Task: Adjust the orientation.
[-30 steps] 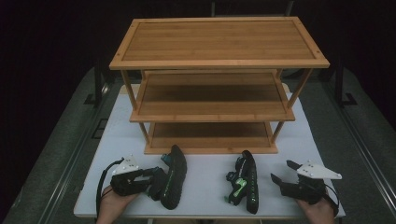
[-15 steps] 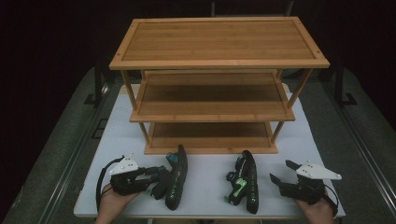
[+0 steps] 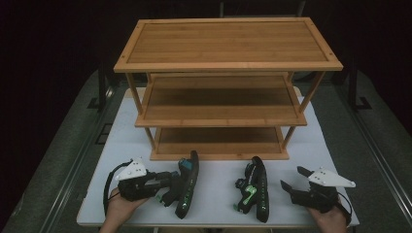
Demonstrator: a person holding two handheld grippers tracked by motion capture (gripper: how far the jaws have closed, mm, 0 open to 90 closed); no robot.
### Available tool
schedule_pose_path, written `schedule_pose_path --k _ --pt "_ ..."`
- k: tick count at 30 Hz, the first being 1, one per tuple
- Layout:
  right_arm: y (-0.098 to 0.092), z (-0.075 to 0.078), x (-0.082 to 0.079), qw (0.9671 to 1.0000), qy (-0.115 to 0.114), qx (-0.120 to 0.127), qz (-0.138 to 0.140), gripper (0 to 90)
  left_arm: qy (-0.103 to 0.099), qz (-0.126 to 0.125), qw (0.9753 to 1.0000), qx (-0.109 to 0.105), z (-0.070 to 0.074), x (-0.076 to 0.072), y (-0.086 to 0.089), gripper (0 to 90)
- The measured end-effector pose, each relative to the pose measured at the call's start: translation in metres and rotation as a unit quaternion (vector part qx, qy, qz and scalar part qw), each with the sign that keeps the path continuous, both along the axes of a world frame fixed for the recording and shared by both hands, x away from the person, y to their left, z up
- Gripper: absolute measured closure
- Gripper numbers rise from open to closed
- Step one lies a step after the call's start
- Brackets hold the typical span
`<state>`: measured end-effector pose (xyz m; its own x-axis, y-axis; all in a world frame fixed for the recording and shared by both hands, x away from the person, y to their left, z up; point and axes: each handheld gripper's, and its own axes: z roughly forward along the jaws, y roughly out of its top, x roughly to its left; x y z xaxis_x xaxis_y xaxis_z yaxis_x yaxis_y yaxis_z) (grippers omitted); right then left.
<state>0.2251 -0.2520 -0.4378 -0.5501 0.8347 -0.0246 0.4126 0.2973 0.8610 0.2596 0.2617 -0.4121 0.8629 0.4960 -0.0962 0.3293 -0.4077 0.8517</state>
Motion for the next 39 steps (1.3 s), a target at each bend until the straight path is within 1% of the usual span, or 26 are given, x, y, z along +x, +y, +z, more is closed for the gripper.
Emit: schedule_pose_path --k 2,3,4,5,6,7,9,10,12,13,14,15,16,17,18,20,21,23,25,29,31,33,34,37,38,39 --pt "0.0 0.0 0.0 1.0 0.0 0.0 0.0 22.7 -0.005 -0.004 1.0 -0.003 0.001 0.0 -0.002 71.2" --pt "-0.001 0.0 0.0 1.0 0.001 0.006 -0.001 22.7 -0.006 -0.007 0.9999 -0.008 0.002 0.001 -0.003 74.1" --pt "-0.002 0.001 0.0 0.9999 0.002 0.015 -0.001 22.7 -0.007 -0.012 0.9998 -0.012 0.004 0.002 -0.007 74.7" --pt "-0.002 0.001 0.0 0.9998 0.0 0.022 -0.001 22.7 -0.007 -0.012 0.9998 -0.012 0.004 0.002 -0.007 74.7" --pt "-0.002 0.001 0.0 0.9998 0.0 0.022 -0.001 22.7 -0.008 -0.013 0.9998 -0.009 0.004 0.003 -0.009 74.7" --pt "-0.003 0.002 -0.001 0.9996 -0.003 0.028 -0.002 22.7 -0.007 -0.014 0.9998 -0.011 0.004 0.003 -0.013 73.6" --pt "-0.003 0.003 -0.001 0.9996 -0.003 0.027 -0.001 22.7 -0.007 -0.018 0.9998 -0.011 0.004 0.004 -0.019 72.8" --pt "-0.003 0.003 -0.002 0.9996 -0.003 0.027 -0.001 22.7 -0.007 -0.02 0.9997 -0.011 0.003 0.005 -0.025 71.9" --pt "-0.003 0.002 -0.002 0.9996 -0.002 0.027 -0.001 22.7 -0.006 -0.021 0.9997 -0.012 0.003 0.006 -0.027 70.7" --pt "-0.003 0.003 -0.002 0.9996 -0.003 0.026 -0.001 22.7 0.0 -0.022 0.9996 -0.017 0.003 0.008 -0.031 69.4" --pt "-0.004 0.003 -0.002 0.9996 -0.003 0.027 -0.001 22.7 0.0 -0.022 0.9996 -0.017 0.003 0.008 -0.031 68.2" --pt "-0.004 0.003 -0.002 0.9996 -0.003 0.027 -0.001 22.7 0.002 -0.022 0.9996 -0.016 0.003 0.008 -0.033 68.2" --pt "-0.004 0.003 -0.002 0.9996 -0.002 0.027 -0.001 22.7 0.004 -0.023 0.9996 -0.013 0.002 0.008 -0.036 66.1" --pt "-0.004 0.003 -0.002 0.9996 -0.002 0.027 -0.001 22.7 0.005 -0.022 0.9997 -0.006 0.001 0.008 -0.039 65.7" --pt "-0.004 0.003 -0.002 0.9996 -0.002 0.027 -0.001 22.7 0.012 -0.028 0.9995 -0.005 -0.002 0.008 -0.044 64.8" --pt "-0.004 0.003 -0.002 0.9996 -0.003 0.027 0.0 22.7 0.015 -0.032 0.9994 -0.007 -0.003 0.008 -0.047 64.8" --pt "-0.004 0.003 -0.002 0.9996 -0.004 0.028 0.001 22.8 0.012 -0.036 0.9993 -0.004 -0.002 0.008 -0.051 64.9" --pt "-0.004 0.004 -0.003 0.9996 -0.004 0.029 0.002 22.7 0.012 -0.036 0.9993 -0.004 -0.002 0.008 -0.053 64.6" --pt "-0.003 0.005 -0.004 0.9995 -0.006 0.031 0.004 23.3 0.013 -0.04 0.9991 -0.003 -0.003 0.007 -0.061 62.7" --pt "-0.003 0.007 -0.005 0.9992 -0.008 0.039 0.008 24.4 0.017 -0.047 0.9988 -0.002 -0.005 0.006 -0.068 59.6" --pt "-0.002 0.009 -0.007 0.9988 -0.01 0.046 0.014 26.9 0.016 -0.047 0.9988 -0.002 -0.005 0.006 -0.071 59.0" --pt "0.001 0.012 -0.009 0.9982 -0.016 0.054 0.023 28.2 0.017 -0.044 0.9989 -0.001 -0.004 0.005 -0.071 55.9" --pt "0.001 0.012 -0.009 0.9982 -0.016 0.054 0.023 28.2 0.017 -0.043 0.9989 -0.002 -0.005 0.005 -0.072 55.9" --pt "0.005 0.015 -0.012 0.9973 -0.023 0.06 0.034 32.0 0.021 -0.041 0.9989 -0.005 -0.005 0.005 -0.072 51.4" --pt "0.006 0.016 -0.012 0.9972 -0.024 0.061 0.036 32.9 0.018 -0.039 0.9991 -0.004 -0.005 0.004 -0.073 50.4" --pt "0.01 0.018 -0.014 0.9965 -0.026 0.064 0.046 38.1 0.015 -0.036 0.9992 -0.004 -0.004 0.003 -0.073 47.4"
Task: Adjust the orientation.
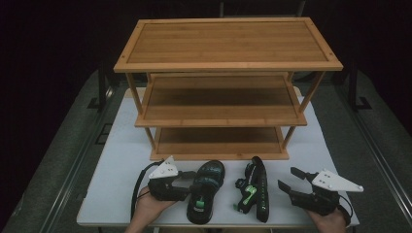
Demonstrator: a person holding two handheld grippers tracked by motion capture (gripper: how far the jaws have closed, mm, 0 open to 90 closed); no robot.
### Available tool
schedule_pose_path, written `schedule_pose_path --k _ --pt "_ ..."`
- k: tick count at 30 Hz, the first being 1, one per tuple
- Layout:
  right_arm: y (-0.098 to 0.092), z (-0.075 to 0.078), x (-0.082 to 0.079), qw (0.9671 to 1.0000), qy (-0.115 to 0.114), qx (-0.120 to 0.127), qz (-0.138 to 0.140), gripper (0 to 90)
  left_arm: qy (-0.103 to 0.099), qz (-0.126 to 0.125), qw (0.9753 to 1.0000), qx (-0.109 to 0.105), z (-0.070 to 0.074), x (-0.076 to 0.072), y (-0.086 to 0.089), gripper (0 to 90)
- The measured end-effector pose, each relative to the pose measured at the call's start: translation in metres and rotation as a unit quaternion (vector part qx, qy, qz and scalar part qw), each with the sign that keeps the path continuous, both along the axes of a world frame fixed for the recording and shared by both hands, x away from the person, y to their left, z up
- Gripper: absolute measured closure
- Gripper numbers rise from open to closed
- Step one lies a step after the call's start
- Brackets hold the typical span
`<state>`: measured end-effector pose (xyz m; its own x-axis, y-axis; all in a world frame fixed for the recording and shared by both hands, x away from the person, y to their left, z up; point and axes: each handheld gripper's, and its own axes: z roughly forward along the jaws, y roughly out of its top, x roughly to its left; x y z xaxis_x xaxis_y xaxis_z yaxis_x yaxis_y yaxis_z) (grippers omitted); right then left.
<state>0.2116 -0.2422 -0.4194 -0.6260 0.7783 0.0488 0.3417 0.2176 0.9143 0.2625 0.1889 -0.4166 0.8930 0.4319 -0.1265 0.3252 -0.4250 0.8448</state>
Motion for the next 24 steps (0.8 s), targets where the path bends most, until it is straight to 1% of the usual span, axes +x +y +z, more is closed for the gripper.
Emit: schedule_pose_path --k 2,3,4,6,8,9,13,16,17,19,20,21,23,24 --pt "0.001 0.001 0.0 1.0 -0.002 0.0 0.002 39.0 -0.001 0.002 1.0 -0.001 0.001 -0.001 0.0 46.3" --pt "0.006 0.003 -0.001 0.9999 -0.006 0.004 0.01 44.0 -0.001 0.003 1.0 -0.001 0.001 -0.001 0.0 44.4" --pt "0.006 0.003 -0.001 0.9999 -0.006 0.004 0.01 44.0 -0.001 0.005 1.0 -0.002 0.001 -0.001 0.0 44.4" --pt "0.012 0.006 -0.003 0.9996 -0.012 0.009 0.022 48.7 0.001 0.006 1.0 -0.003 0.0 -0.001 0.0 42.5" --pt "0.017 0.009 -0.003 0.9993 -0.013 0.01 0.032 55.8 0.001 0.006 1.0 -0.003 -0.001 -0.001 0.0 42.0" --pt "0.021 0.011 -0.004 0.9991 -0.018 0.01 0.037 59.2 0.002 0.006 1.0 -0.004 -0.001 -0.001 0.0 41.8" --pt "0.034 0.017 -0.005 0.9981 -0.023 0.003 0.057 73.6 0.0 0.004 1.0 -0.004 -0.001 -0.001 -0.001 41.7" --pt "0.043 0.018 -0.005 0.9972 -0.018 -0.007 0.072 82.0 0.002 0.002 1.0 -0.003 -0.003 -0.001 -0.002 41.9" --pt "0.048 0.017 -0.004 0.9966 -0.011 -0.014 0.08 85.4 0.002 0.0 1.0 -0.002 -0.003 -0.001 -0.002 42.1" --pt "0.05 0.017 -0.004 0.9965 -0.009 -0.017 0.081 86.8 0.003 -0.001 1.0 0.0 -0.003 -0.002 -0.003 42.2" --pt "0.053 0.015 -0.003 0.9962 -0.006 -0.026 0.083 88.4 0.002 -0.001 1.0 -0.001 -0.003 -0.002 -0.003 42.3" --pt "0.053 0.015 -0.003 0.9962 -0.006 -0.026 0.083 88.4 0.002 -0.002 1.0 -0.001 -0.003 -0.002 -0.003 42.4" --pt "0.054 0.013 -0.002 0.9961 -0.001 -0.034 0.082 89.2 0.002 -0.003 1.0 -0.001 -0.003 -0.002 -0.004 42.4" --pt "0.054 0.013 -0.002 0.996 -0.003 -0.036 0.082 89.3 0.001 -0.003 1.0 -0.001 -0.004 -0.003 -0.003 42.3"
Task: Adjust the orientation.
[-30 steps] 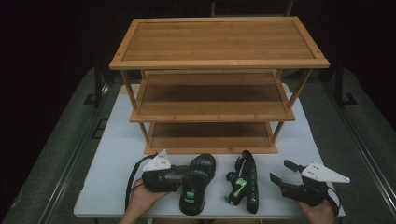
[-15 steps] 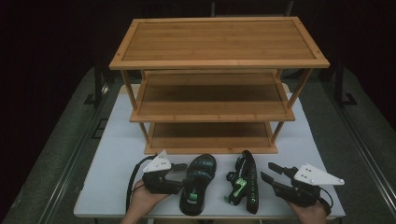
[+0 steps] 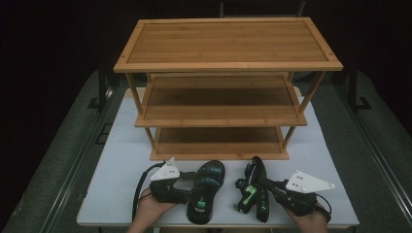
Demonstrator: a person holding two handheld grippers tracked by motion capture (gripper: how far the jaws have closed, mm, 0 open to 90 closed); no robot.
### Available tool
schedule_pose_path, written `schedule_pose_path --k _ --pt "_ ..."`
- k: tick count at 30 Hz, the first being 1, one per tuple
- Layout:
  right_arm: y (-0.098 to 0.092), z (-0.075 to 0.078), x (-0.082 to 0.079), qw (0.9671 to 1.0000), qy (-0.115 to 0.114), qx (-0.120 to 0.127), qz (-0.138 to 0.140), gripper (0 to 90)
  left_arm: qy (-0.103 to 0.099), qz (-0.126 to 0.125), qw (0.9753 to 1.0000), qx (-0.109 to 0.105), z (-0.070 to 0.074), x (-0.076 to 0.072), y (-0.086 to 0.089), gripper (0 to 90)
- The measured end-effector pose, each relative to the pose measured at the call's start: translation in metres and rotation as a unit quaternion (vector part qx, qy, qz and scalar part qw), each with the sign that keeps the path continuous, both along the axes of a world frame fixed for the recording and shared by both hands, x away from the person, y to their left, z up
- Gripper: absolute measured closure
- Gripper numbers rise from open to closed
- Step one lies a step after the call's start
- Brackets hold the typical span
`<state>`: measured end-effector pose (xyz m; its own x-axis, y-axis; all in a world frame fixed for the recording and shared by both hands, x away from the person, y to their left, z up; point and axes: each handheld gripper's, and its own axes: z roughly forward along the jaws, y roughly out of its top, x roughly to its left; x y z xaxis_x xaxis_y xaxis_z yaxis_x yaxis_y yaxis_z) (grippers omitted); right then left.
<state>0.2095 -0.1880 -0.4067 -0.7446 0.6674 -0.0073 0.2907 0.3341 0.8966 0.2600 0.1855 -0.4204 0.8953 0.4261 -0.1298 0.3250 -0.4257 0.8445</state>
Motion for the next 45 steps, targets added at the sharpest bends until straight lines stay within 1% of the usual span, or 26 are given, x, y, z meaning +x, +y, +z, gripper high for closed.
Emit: schedule_pose_path --k 3,4,7,12,15,19,20,22,25,26,28,29,30,31,33,35,36,37,38,39,40,44,45 --pt "0.0 0.0 0.0 1.0 0.001 -0.001 -0.001 89.4 0.001 0.001 1.0 0.0 0.0 0.0 0.0 42.4" --pt "0.0 0.0 -0.001 1.0 -0.006 -0.006 -0.003 89.5 0.001 0.001 1.0 -0.001 0.0 0.0 0.001 42.5" --pt "0.0 0.0 -0.003 0.9999 -0.012 -0.01 -0.005 89.5 0.0 0.0 1.0 -0.004 0.002 -0.001 0.001 42.9" --pt "-0.005 0.0 -0.005 0.9998 -0.012 -0.01 -0.012 89.6 -0.001 -0.001 1.0 -0.002 0.002 -0.002 0.002 43.2" --pt "-0.008 0.001 -0.007 0.9995 -0.019 -0.018 -0.019 89.6 -0.003 -0.004 1.0 -0.003 0.002 -0.002 0.002 44.7" --pt "-0.011 0.001 -0.008 0.9992 -0.02 -0.018 -0.028 89.6 -0.002 -0.005 1.0 -0.002 0.001 -0.002 0.001 45.3" --pt "-0.012 0.002 -0.008 0.999 -0.024 -0.02 -0.034 89.6 -0.002 -0.004 1.0 -0.002 0.001 -0.002 0.001 45.3" --pt "-0.015 0.002 -0.008 0.9987 -0.022 -0.019 -0.041 89.6 -0.003 -0.004 1.0 -0.002 0.002 -0.002 0.002 45.3" --pt "-0.021 0.001 -0.009 0.9973 -0.027 -0.023 -0.065 89.6 -0.003 -0.003 1.0 -0.003 0.001 -0.002 0.002 45.1" --pt "-0.023 0.001 -0.01 0.9967 -0.026 -0.024 -0.073 89.6 -0.003 -0.003 1.0 -0.002 0.001 -0.002 0.002 44.9" --pt "-0.029 0.001 -0.009 0.996 -0.018 -0.022 -0.084 89.6 -0.003 -0.004 1.0 -0.001 0.001 -0.002 0.002 44.8" --pt "-0.032 0.0 -0.01 0.995 -0.025 -0.029 -0.092 89.4 -0.004 -0.004 1.0 -0.001 0.002 -0.002 0.002 44.8" --pt "-0.032 0.0 -0.01 0.995 -0.025 -0.029 -0.092 89.4 -0.004 -0.004 1.0 -0.001 0.002 -0.002 0.002 44.8" --pt "-0.033 0.0 -0.011 0.9943 -0.03 -0.033 -0.097 89.4 -0.004 -0.004 1.0 0.0 0.002 -0.002 0.002 44.8" --pt "-0.035 0.0 -0.011 0.9934 -0.031 -0.035 -0.105 89.4 -0.004 -0.003 1.0 -0.001 0.002 -0.002 0.003 44.9" --pt "-0.036 -0.001 -0.01 0.9931 -0.027 -0.036 -0.108 89.4 -0.004 -0.003 1.0 -0.002 0.002 -0.003 0.003 44.9" --pt "-0.037 -0.004 -0.01 0.9905 -0.026 -0.056 -0.123 89.5 -0.004 -0.004 1.0 -0.001 0.002 -0.002 0.003 45.0" --pt "-0.037 -0.004 -0.01 0.9905 -0.026 -0.056 -0.123 89.5 -0.004 -0.004 1.0 -0.002 0.002 -0.002 0.003 45.0" --pt "-0.043 -0.006 -0.009 0.9907 -0.013 -0.048 -0.127 89.5 -0.003 -0.004 1.0 -0.002 0.002 -0.003 0.003 45.2" --pt "-0.043 -0.006 -0.009 0.9907 -0.013 -0.048 -0.127 89.5 -0.003 -0.004 1.0 -0.003 0.002 -0.003 0.003 45.2" --pt "-0.047 -0.008 -0.008 0.9904 -0.003 -0.043 -0.131 89.5 -0.003 -0.005 1.0 -0.003 0.002 -0.003 0.003 45.2" --pt "-0.06 -0.015 -0.004 0.9873 0.024 -0.044 -0.151 89.4 -0.003 -0.006 1.0 -0.001 0.002 -0.003 0.001 45.2" --pt "-0.063 -0.015 -0.003 0.9867 0.029 -0.041 -0.154 87.4 -0.002 -0.005 1.0 -0.002 0.002 -0.003 0.001 45.2"
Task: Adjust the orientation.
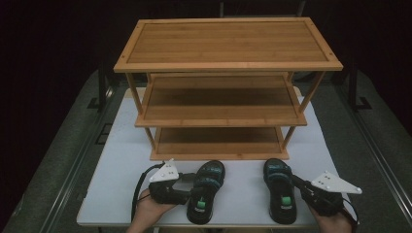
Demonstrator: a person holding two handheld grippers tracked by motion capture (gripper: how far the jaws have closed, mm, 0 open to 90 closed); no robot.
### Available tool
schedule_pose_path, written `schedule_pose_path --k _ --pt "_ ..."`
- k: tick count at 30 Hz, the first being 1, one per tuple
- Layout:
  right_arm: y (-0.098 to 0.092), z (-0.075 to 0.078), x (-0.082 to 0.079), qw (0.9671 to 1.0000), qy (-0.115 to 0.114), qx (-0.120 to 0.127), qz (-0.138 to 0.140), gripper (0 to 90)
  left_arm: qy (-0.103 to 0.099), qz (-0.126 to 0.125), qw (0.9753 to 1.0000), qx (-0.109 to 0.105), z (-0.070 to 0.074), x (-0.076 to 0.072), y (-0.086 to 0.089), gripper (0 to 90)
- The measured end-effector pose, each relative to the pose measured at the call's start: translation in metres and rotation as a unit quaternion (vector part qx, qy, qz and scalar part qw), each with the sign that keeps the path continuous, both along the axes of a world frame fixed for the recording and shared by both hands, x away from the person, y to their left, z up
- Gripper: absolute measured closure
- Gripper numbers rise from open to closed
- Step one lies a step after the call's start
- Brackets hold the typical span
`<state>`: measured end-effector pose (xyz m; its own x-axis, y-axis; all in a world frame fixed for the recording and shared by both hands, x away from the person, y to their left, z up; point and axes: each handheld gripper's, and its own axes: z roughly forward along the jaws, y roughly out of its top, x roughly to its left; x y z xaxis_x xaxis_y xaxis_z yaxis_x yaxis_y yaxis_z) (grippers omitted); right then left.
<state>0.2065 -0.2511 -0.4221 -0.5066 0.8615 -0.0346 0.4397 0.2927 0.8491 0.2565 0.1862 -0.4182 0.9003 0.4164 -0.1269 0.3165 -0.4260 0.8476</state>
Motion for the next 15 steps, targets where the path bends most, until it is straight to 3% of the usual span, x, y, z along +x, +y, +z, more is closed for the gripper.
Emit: schedule_pose_path --k 3,8,15 --pt "-0.008 -0.001 0.002 0.9996 0.012 0.021 -0.01 82.2 0.001 0.0 1.0 0.004 0.0 0.0 -0.002 44.6" --pt "-0.016 0.003 -0.003 0.9993 0.009 0.028 -0.023 76.8 -0.001 0.003 1.0 0.007 0.001 -0.001 -0.003 43.7" --pt "-0.022 0.007 -0.016 0.9984 0.003 0.056 -0.005 62.7 -0.012 0.018 0.9997 0.015 0.002 -0.004 -0.007 38.5"
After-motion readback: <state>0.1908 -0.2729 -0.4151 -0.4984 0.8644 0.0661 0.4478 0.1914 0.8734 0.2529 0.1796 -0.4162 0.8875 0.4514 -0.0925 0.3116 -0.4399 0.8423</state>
